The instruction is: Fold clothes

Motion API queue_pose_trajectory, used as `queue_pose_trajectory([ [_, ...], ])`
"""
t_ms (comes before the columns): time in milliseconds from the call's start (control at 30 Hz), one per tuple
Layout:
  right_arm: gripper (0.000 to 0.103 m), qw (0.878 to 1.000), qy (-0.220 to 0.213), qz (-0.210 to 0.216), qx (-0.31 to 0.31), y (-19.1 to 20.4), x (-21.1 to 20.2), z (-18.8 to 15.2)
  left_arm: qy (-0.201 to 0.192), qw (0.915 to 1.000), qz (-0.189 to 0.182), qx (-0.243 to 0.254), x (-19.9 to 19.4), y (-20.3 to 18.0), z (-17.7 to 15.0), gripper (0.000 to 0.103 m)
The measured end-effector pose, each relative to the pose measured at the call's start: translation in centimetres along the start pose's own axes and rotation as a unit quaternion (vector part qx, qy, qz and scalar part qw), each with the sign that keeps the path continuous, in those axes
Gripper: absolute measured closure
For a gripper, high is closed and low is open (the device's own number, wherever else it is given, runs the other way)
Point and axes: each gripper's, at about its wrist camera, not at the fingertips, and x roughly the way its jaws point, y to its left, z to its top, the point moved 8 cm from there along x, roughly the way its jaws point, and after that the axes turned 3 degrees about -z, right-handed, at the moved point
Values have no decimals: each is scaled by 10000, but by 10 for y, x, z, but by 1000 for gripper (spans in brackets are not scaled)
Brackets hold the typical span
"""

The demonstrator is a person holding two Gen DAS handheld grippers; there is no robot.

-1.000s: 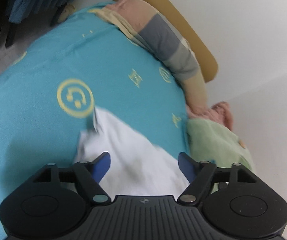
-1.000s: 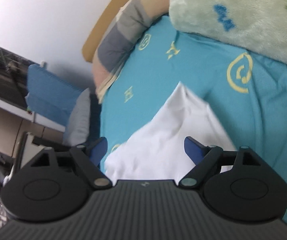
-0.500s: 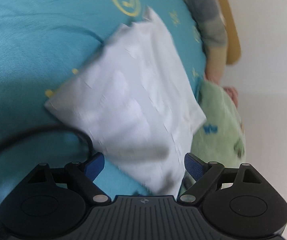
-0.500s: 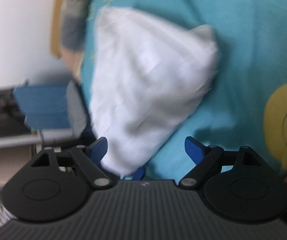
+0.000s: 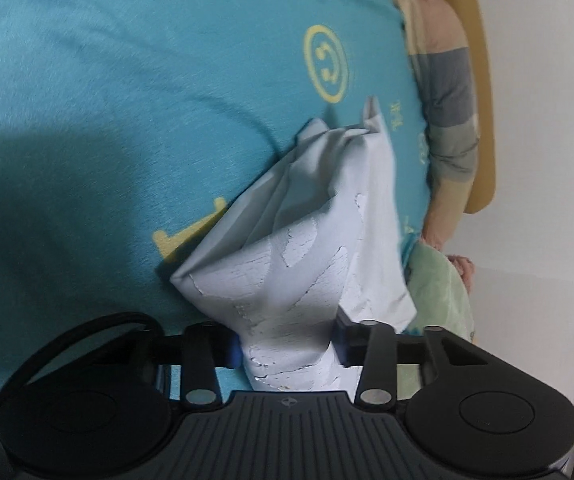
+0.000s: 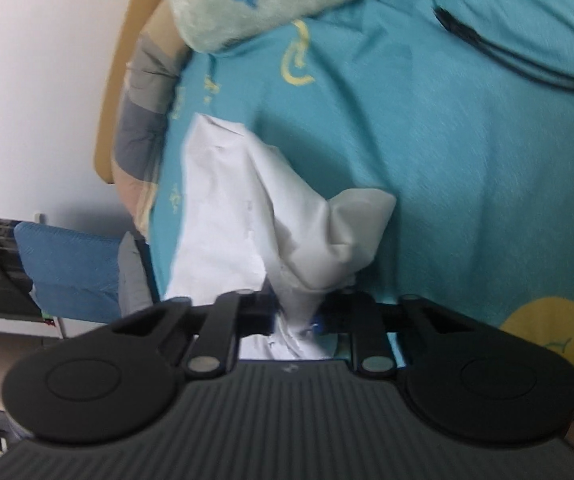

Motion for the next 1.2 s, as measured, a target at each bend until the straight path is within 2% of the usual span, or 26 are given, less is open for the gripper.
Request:
queue_pose_trajectory([
  [133,88,9994,-193,255,-164,13,-34,2,67,9999,-46,138,-10,-22,-9,76],
  [267,89,9975,-447,512,-194,32,-86,12,238,9972,-197,684,-20,-74,-35,79],
  [400,89,9948,-863,510,-189,32,-152,52,558,9916,-384,1102,-7,-132,-88,79],
  [600,89,9862,-1582,437,-195,27,-253,123,1228,9763,-571,1688,62,-221,-181,79],
  [700,89,9787,-2012,309,-275,28,-301,180,1483,9643,-596,2113,104,-275,-232,80],
  [833,89,9629,-2660,234,-391,37,-366,255,1721,9460,-824,2621,155,-349,-300,80],
  [967,89,9353,-3480,196,-607,53,-426,323,2075,9243,-1315,2922,202,-411,-362,80],
  [1000,89,9284,-3652,170,-664,50,-437,336,2161,9158,-1449,3059,216,-424,-375,80],
  [1100,89,9062,-4139,11,-862,35,-460,367,2251,8904,-1660,3590,259,-440,-407,80],
  [1167,89,8936,-4371,-224,-1000,13,-454,375,2241,8802,-1556,3885,289,-430,-424,80],
  [1200,89,8921,-4400,-327,-974,-5,-445,376,2241,8743,-1484,4042,302,-420,-430,80],
])
